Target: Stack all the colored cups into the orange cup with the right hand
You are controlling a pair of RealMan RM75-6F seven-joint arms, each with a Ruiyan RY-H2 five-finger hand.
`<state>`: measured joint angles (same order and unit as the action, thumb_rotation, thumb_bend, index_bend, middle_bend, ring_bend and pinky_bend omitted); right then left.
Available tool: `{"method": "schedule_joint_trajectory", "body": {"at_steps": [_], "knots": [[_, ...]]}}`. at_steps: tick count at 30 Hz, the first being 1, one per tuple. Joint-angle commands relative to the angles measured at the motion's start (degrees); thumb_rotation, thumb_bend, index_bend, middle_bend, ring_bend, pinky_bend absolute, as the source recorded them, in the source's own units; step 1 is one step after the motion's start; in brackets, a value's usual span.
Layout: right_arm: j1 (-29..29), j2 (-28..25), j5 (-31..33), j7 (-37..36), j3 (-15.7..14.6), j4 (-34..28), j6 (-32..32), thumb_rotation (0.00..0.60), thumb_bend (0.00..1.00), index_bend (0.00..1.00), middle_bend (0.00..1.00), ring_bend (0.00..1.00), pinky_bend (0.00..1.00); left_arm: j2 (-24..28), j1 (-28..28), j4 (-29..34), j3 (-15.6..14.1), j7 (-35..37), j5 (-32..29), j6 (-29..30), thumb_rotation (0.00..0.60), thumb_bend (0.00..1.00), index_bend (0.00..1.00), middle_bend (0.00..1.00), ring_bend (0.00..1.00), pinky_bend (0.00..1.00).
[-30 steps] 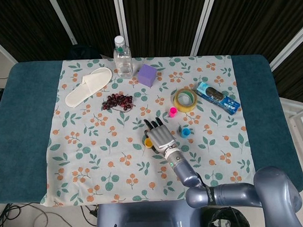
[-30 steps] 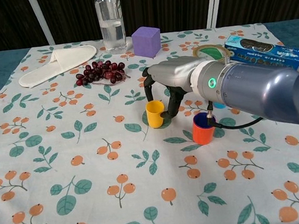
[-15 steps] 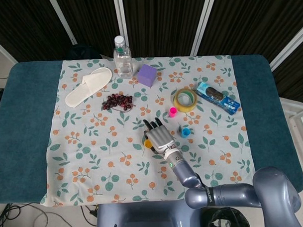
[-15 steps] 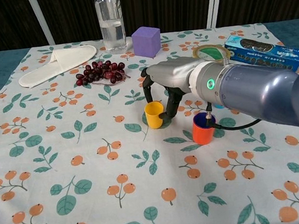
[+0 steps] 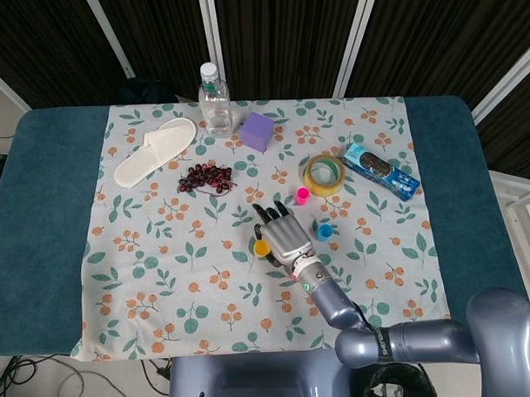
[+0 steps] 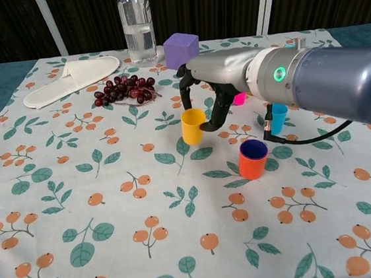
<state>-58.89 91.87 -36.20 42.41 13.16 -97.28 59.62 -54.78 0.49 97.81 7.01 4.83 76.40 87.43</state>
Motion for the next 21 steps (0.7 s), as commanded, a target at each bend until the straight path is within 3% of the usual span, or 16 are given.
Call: {"method": "schedule_joint_trajectory", "body": {"at_steps": [1,11,21], "knots": [[1.7,-5.3,-0.8,0.5,-0.9,-6.0,2.0,0.6,0.39,0.48,0.01,0.15,0.07,0.0,-0.1,0.1,0.0,-0.1,0.1,0.1,0.6,0.12,0.36,0.97,0.88,0.78],[6.0,-15.6,-5.4,-2.6,-4.2,-16.6,2.6,0.6,0.39,0.48,0.01,0.15,0.07,-0.3,0.1,0.5,-0.2,-0.9,0.5,0.2,0.6,0.12,0.36,0.97,0.88,0.78],[9.0,-18.0,-10.9,-6.6,-7.5,-18.2,1.8,0.6,0.39,0.48,0.01,0.15,0.07,-0.4,0.1,1.0,-0.3,-1.9,0.7,0.4,0.6,0.12,0.36,0.97,0.88,0.78]]}}
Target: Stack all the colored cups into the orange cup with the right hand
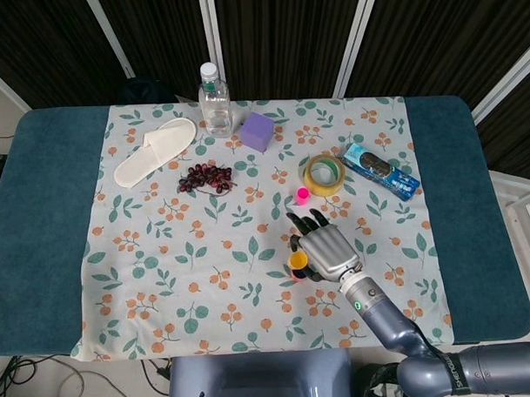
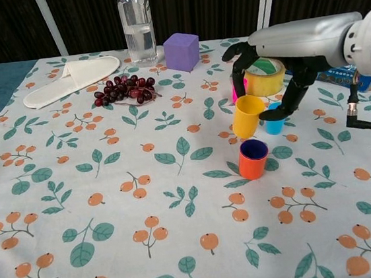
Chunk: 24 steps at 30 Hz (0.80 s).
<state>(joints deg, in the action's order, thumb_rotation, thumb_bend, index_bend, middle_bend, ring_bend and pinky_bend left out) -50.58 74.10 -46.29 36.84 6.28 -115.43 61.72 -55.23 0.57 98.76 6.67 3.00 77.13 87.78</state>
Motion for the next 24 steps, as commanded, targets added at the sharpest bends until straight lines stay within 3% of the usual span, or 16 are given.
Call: {"method": "schedule_joint_trajectory", "body": {"at_steps": [1,24], "knots": [[0.8,-0.2,-1.0,-1.4,-0.7,0.0,-0.4,0.6,0.39,0.48,0.01,0.15,0.07,0.0,0.0,0.0,0.0,-0.1,0.0,0.0,0.6,0.12,0.36,0.97,0.88,0.78],[2.6,2.1,-2.9,-6.3,-2.2,5.7,-3.2,0.6,0.39,0.48,0.01,0.15,0.07,0.0,0.1,0.0,0.0,-0.3,-0.3,-0.3,0.6,0.12,0.36,0.97,0.88,0.78]]}}
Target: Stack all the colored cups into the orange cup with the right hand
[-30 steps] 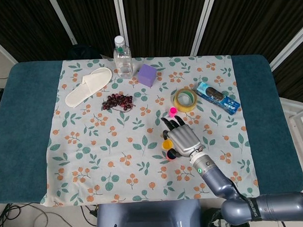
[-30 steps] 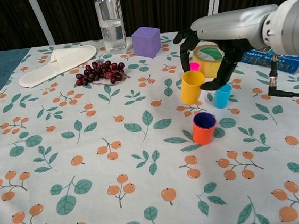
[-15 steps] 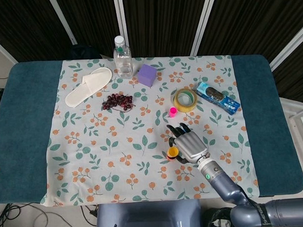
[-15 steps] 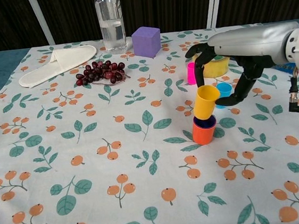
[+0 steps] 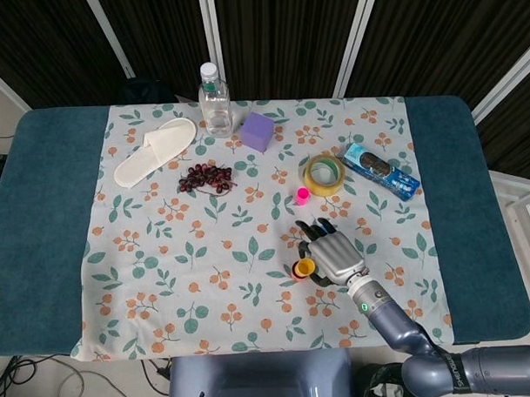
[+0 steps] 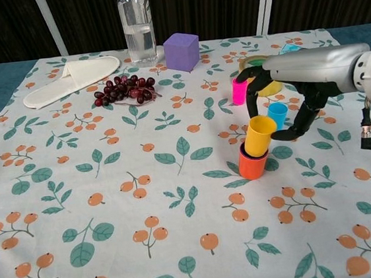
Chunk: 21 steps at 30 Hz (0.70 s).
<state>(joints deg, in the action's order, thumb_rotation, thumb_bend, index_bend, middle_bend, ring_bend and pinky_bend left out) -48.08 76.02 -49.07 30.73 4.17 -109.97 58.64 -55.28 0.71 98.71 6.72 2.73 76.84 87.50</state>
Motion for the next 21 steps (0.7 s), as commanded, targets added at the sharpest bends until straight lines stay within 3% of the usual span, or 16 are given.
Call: {"method": "schedule_joint_trajectory", "body": {"at_steps": [1,5,10,21], "knots": [[0.1,0.2,-0.2,-0.2,-0.1,0.3,-0.2,0.6,0.39,0.48,0.01,0.15,0.07,0.0,0.0,0.0,0.0,0.0,0.0,0.0,0.6,0.12,0.36,0.97,0.88,0.78],[0.2,0.8,0.0,-1.0,-0.1,1.2,-0.9,0.6,0.39,0.44,0.01,0.15,0.07,0.0,-0.1,0.1,0.0,-0.1,0.1,0.2,0.6,0.12,0.36,0.97,0.88,0.78],[-0.1,1.2,1.3,-0.5,-0.6,2.5,-2.0,0.6,0.39,0.24,0.01,0.14,0.07,0.1,-0.2,0.2,0.0,0.0,0.1,0.3,0.6,0.12,0.36,0.97,0.88,0.78],[-0.8,1.0,2.9,1.7,2.3,4.2,1.7,0.6,0.39,0.24,0.01,0.14,0.07,0.1,-0.1,0.2,0.0,-0.1,0.1,0.2,0.6,0.12,0.37,0.97,0.88,0.78]]}}
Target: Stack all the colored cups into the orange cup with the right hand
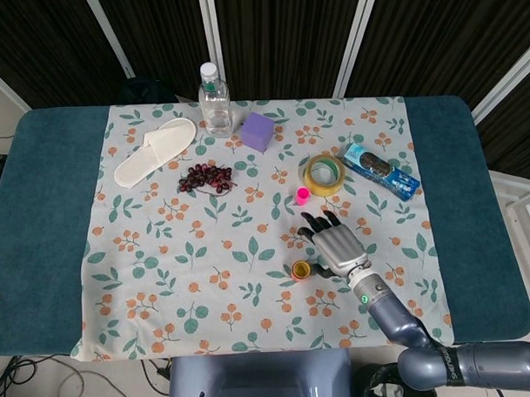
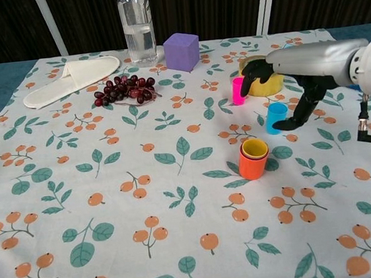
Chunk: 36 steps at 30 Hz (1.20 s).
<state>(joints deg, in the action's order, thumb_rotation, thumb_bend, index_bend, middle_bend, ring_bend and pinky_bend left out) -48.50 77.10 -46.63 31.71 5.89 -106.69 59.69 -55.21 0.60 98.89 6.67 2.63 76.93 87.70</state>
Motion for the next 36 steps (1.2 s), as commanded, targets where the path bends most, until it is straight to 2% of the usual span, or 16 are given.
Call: {"method": "schedule_joint_trajectory", "body": {"at_steps": [1,6,15,23,36], "knots": [[-0.6,0.0,0.8,1.1,0.9,1.5,0.9,0.6,0.39,0.25,0.01,0.14,0.07,0.0,0.0,0.0,0.0,0.0,-0.1,0.0,0.6,0.12,0.37,0.97,0.88,0.78],[-2.2,1.2,5.2,2.4,2.7,6.1,-0.1,0.6,0.39,0.28,0.01,0.14,0.07,0.1,-0.1,0.0,0.1,0.2,-0.2,0.1,0.6,0.12,0.37,0.97,0.88,0.78],[-4.0,3.3,11.8,3.2,3.1,13.6,-4.2,0.6,0.39,0.31,0.01,0.14,0.07,0.1,-0.1,-0.1,0.2,0.2,-0.3,0.2,0.6,0.12,0.37,0.97,0.88,0.78],[-3.7,4.1,11.9,2.2,2.0,15.6,-6.1,0.6,0.39,0.31,0.01,0.14,0.07,0.1,-0.2,-0.1,0.2,0.5,-0.4,0.2,0.6,0.12,0.37,0.97,0.88,0.78],[-3.5,5.5,9.8,2.0,1.1,16.2,-5.4,0.6,0.39,0.34,0.01,0.14,0.07,0.2,-0.2,0.0,0.3,0.5,-0.5,0.2,0.6,0.12,0.37,0.97,0.88,0.78]]}}
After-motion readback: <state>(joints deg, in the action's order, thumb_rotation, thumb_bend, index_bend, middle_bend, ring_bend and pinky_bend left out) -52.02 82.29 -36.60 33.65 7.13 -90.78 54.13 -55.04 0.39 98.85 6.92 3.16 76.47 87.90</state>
